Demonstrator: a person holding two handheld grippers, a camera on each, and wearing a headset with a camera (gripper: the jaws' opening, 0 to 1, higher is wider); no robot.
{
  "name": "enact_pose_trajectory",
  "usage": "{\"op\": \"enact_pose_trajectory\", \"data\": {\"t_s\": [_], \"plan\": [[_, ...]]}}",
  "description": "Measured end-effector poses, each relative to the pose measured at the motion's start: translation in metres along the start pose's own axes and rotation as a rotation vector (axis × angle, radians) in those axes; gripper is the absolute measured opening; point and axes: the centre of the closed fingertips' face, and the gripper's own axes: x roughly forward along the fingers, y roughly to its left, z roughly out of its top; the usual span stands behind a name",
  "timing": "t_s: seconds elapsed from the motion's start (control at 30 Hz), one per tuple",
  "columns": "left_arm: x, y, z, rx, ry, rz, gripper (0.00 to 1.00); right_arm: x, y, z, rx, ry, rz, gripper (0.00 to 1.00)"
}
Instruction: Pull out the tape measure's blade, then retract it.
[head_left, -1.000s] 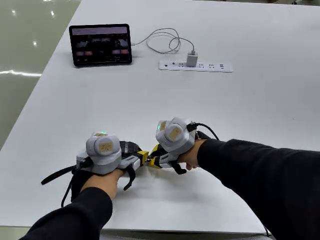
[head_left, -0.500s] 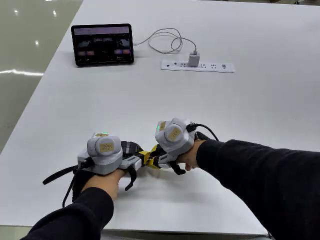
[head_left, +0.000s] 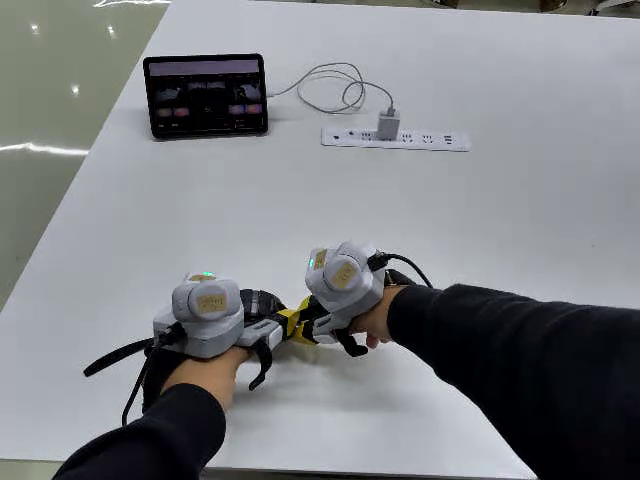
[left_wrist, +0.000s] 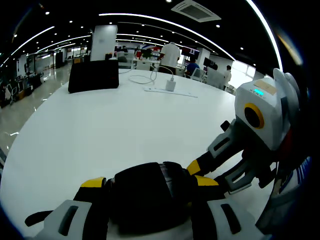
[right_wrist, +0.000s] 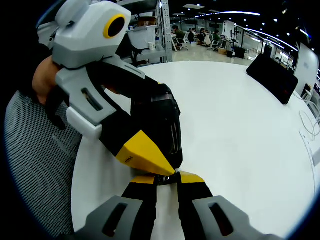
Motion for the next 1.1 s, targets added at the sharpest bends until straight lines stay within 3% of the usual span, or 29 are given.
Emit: {"op": "enact_pose_trajectory", "data": {"t_s": [0.47, 0.77, 1.1], "plan": [[-0.0003, -0.0005, 0.0006, 0.005, -0.003, 0.003, 0.64, 0.0003, 0.0000, -0.0005, -0.003, -0.001, -0.003, 0.11], [-0.0012, -0.0001, 0.0002, -0.001, 0.002, 0.001, 0.65, 0.0006, 0.0016, 0.0007, -0.050, -0.010, 0.014, 0.12], [-0.0017, 0.0006, -0.0002, 0.032, 0.017, 0.001, 0.65, 0.0003, 0.0021, 0.0007, -0.076, -0.011, -0.006, 0.15]]}}
